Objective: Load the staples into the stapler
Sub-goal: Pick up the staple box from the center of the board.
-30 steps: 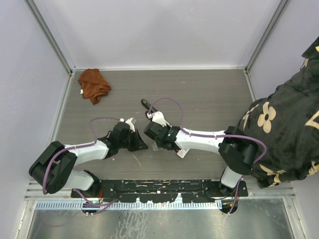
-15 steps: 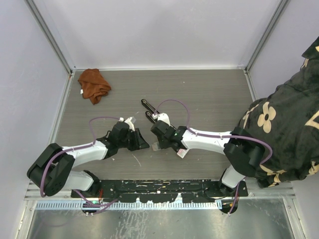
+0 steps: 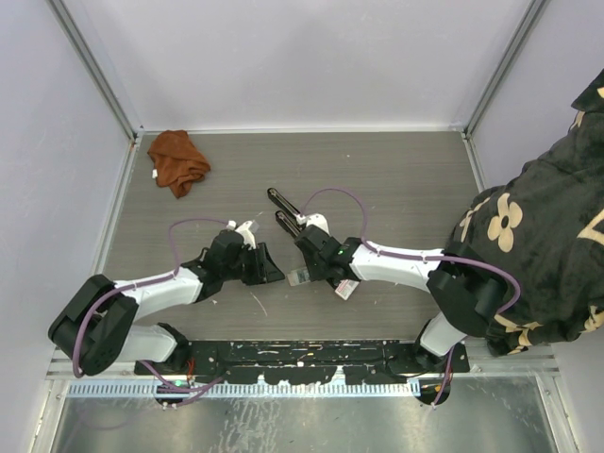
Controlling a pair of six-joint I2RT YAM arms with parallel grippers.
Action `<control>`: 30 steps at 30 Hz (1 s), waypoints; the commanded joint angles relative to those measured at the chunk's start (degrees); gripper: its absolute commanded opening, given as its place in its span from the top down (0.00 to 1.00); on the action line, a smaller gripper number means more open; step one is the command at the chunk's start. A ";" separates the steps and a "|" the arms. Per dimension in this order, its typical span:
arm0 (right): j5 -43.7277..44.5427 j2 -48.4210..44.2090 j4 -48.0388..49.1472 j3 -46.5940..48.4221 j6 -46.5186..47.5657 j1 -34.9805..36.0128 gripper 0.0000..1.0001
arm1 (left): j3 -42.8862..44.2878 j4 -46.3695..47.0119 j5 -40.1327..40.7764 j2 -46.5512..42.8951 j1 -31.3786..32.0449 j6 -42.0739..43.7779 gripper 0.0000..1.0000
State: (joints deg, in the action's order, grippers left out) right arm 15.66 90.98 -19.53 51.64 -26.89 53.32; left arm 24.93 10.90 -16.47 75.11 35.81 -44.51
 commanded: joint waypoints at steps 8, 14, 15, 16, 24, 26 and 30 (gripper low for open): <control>-10.63 -14.00 4.87 -4.09 0.12 -8.24 0.65 | 8.49 10.84 -2.29 -0.89 7.24 28.60 0.48; -15.45 -20.74 4.94 -7.77 1.28 -16.00 0.64 | 14.33 12.33 -6.48 9.55 8.48 33.74 0.56; -15.95 -21.51 4.94 -8.31 1.60 -17.25 0.64 | 15.20 11.81 -7.08 10.69 8.86 34.25 0.57; -16.48 -22.15 4.94 -8.83 1.87 -18.75 0.64 | 16.13 11.08 -7.69 11.69 9.10 34.88 0.59; -20.84 -24.99 5.88 -11.35 2.02 -23.89 0.64 | 19.59 7.62 -9.08 17.06 9.86 36.43 0.65; -21.16 -25.18 5.91 -11.42 2.04 -24.20 0.64 | 20.16 7.03 -9.41 18.14 9.95 36.89 0.66; -22.03 -25.64 5.90 -11.73 1.81 -24.86 0.64 | 21.00 5.29 -8.67 19.48 10.39 38.67 0.67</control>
State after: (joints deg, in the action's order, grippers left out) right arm -4.21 67.72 -16.23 39.68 -25.61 29.08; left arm 43.57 16.91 -24.40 93.80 45.71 -8.97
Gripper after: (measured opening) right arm 0.357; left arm 0.337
